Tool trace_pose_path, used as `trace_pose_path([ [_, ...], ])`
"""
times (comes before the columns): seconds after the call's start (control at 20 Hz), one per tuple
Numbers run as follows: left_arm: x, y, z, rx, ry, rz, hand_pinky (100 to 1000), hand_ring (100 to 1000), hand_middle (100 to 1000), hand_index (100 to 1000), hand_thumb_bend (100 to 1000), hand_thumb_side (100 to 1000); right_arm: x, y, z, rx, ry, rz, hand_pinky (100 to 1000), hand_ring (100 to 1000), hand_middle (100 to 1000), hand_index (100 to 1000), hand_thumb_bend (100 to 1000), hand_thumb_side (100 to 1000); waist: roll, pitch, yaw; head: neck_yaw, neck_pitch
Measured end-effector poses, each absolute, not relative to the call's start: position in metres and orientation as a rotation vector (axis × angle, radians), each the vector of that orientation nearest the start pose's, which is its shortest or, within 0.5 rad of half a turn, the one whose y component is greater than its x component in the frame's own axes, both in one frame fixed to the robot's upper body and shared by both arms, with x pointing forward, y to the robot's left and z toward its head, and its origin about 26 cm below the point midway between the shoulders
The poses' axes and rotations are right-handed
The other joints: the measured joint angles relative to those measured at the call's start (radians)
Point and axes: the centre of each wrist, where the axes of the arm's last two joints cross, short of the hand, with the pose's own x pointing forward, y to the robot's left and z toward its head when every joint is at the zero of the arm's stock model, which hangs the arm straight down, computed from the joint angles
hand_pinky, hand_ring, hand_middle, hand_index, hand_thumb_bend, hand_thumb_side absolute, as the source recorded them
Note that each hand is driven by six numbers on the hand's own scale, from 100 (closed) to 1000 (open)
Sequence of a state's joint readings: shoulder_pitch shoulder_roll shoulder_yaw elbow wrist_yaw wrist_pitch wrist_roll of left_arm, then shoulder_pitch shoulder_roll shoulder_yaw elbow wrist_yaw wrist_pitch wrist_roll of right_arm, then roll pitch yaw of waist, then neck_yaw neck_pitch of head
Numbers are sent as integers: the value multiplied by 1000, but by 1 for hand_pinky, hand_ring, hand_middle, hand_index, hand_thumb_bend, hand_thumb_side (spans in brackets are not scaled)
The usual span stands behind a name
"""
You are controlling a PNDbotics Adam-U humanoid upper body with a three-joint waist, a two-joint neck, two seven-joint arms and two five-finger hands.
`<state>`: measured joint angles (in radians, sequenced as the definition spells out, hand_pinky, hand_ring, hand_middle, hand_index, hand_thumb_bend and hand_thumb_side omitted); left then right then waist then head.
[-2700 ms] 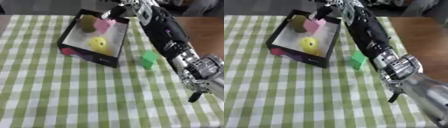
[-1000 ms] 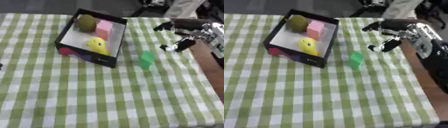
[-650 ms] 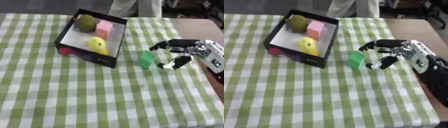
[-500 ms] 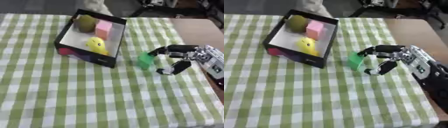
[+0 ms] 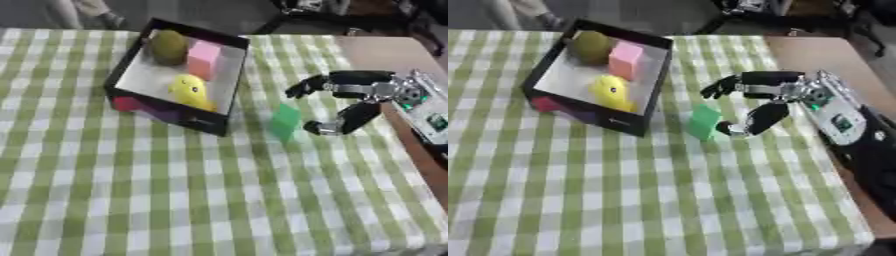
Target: Pick up objects on the table and place them in the box.
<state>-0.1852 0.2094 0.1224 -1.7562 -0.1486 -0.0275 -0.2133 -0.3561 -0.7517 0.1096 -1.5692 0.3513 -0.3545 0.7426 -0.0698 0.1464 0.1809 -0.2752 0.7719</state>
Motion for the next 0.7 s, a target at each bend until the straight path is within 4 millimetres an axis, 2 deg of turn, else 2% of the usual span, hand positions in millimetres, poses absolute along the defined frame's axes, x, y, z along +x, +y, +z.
trace_pose_path([
  [0.25, 313, 298, 106, 218, -1905, -430, 650, 607, 621, 915, 117, 1000, 353, -353, 170, -354, -1360, 1785, 911, 920, 925, 987, 266, 611, 0, -1, 3, -4, 0],
  [0.7, 313, 298, 105, 213, -1900, -431, 650, 607, 622, 916, 117, 1000, 362, -339, 154, -376, -1228, 1887, 900, 905, 926, 983, 272, 591, 2, -5, 3, -10, 0],
])
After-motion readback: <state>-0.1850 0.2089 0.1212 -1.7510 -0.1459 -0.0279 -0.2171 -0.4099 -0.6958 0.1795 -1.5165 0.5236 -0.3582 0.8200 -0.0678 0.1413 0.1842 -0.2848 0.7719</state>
